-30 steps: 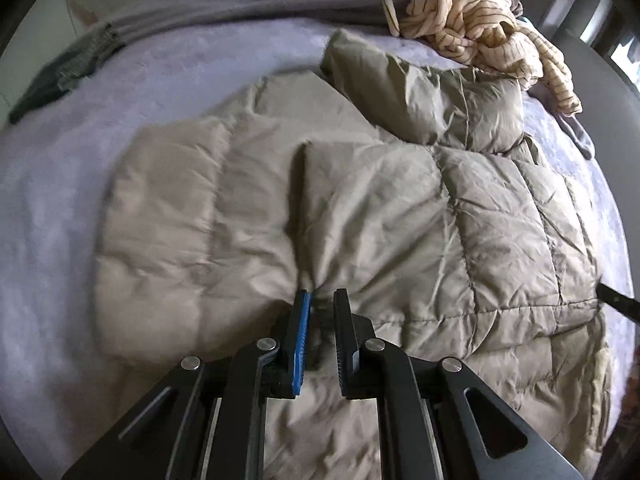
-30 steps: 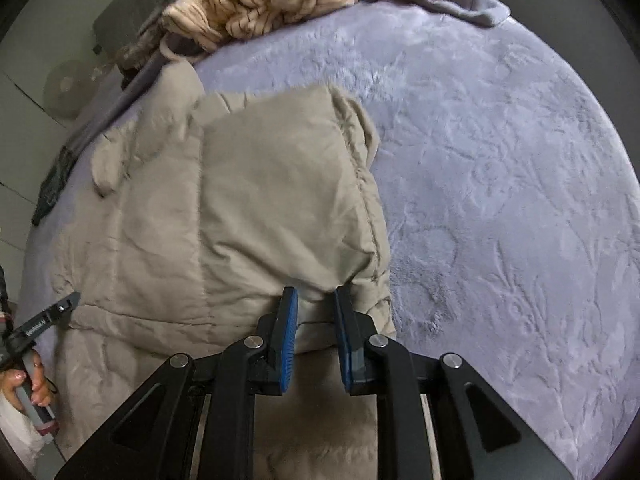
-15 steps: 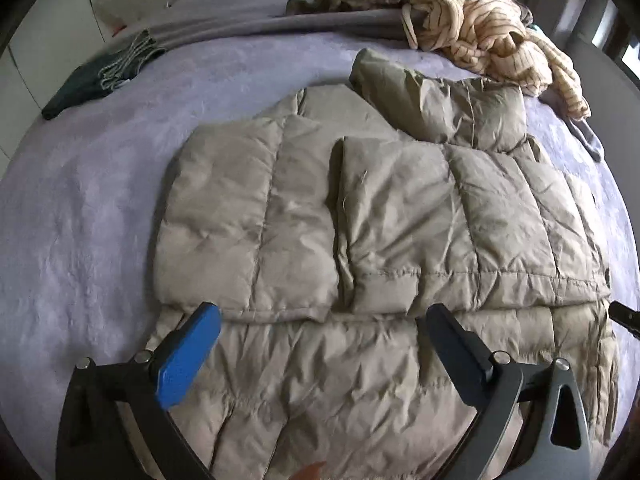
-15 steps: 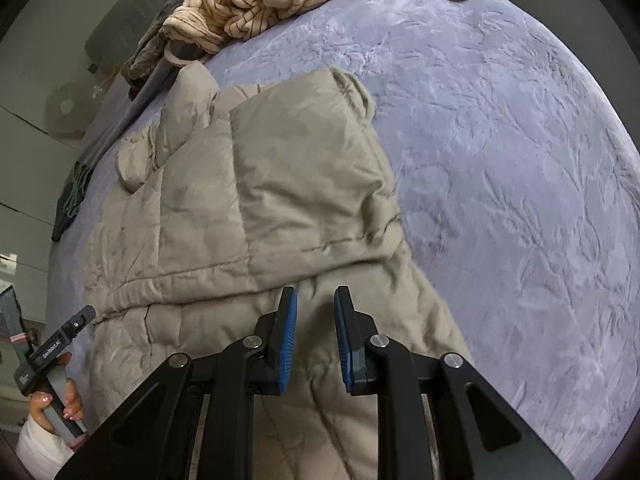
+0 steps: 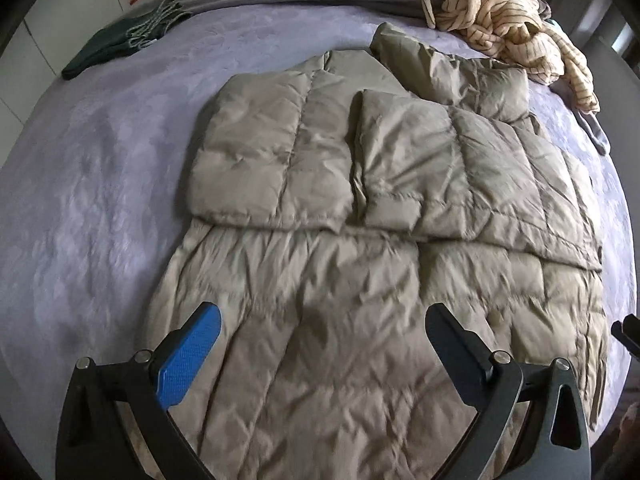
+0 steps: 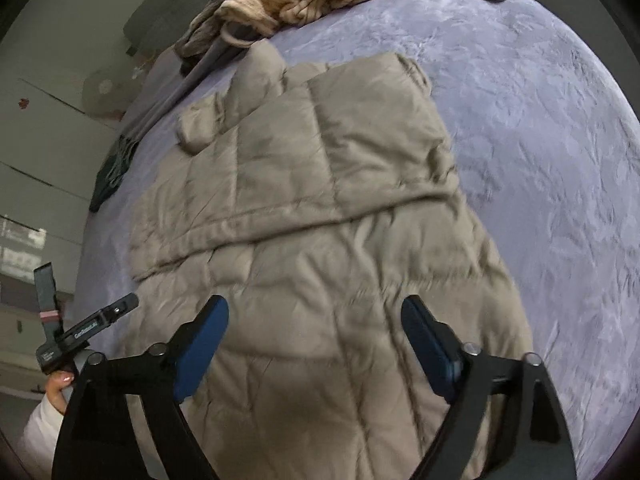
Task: Fold large clothes
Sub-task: 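Release the coat and lift both tools away, then move both tools to the coat hem to begin folding it toward the collar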
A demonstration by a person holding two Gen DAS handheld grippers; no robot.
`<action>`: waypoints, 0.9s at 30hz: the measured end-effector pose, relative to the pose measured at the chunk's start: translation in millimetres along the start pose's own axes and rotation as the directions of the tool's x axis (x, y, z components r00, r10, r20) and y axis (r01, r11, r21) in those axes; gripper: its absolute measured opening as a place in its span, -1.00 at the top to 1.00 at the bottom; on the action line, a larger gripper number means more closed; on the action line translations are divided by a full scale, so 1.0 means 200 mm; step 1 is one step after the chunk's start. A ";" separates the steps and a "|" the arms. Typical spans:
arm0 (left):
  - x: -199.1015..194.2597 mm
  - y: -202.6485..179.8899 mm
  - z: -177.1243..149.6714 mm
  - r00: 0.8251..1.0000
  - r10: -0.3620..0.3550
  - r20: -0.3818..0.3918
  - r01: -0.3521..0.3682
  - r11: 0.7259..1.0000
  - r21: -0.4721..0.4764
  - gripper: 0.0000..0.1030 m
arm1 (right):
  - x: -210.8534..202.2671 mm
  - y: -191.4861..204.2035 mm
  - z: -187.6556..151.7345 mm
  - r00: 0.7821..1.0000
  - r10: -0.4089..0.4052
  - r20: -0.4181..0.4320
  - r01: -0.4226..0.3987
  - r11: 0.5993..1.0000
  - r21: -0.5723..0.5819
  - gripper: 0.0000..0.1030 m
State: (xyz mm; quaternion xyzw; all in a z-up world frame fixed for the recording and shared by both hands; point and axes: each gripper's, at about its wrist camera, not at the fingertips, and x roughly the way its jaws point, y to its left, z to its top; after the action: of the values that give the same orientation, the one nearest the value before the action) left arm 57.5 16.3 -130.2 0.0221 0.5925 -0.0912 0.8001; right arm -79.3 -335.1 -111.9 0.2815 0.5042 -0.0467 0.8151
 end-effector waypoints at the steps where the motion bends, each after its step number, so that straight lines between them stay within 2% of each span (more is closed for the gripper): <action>1: -0.03 -0.01 -0.02 1.000 0.005 -0.001 -0.005 1.000 0.003 -0.99 | -0.01 0.00 -0.02 1.000 0.013 -0.008 -0.013 1.000 0.002 -0.76; 9: -0.23 -0.08 -0.21 1.000 0.016 -0.001 -0.016 1.000 -0.025 -0.99 | -0.12 0.00 -0.18 0.991 0.100 -0.092 -0.098 0.995 0.027 -0.77; 16: -0.33 -0.10 -0.42 0.999 0.015 -0.037 -0.017 0.997 -0.070 -0.99 | -0.16 -0.01 -0.29 0.971 0.137 -0.198 -0.131 0.991 0.042 -0.77; 21: -0.37 -0.07 -0.52 0.999 0.020 -0.046 -0.022 0.999 -0.050 -0.99 | -0.21 -0.02 -0.37 0.968 0.163 -0.190 -0.148 0.985 0.090 -0.77; 27: -0.36 0.06 -0.67 0.997 -0.018 -0.073 0.016 0.999 -0.038 -0.99 | -0.22 0.00 -0.50 0.971 0.167 -0.170 -0.135 0.974 0.182 -0.77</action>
State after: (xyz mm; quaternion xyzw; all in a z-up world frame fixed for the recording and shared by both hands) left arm -86.3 55.7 -102.5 0.0053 0.6232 -0.0860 0.7773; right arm -180.2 -294.0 -108.6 0.3904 0.5487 -0.0006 0.7393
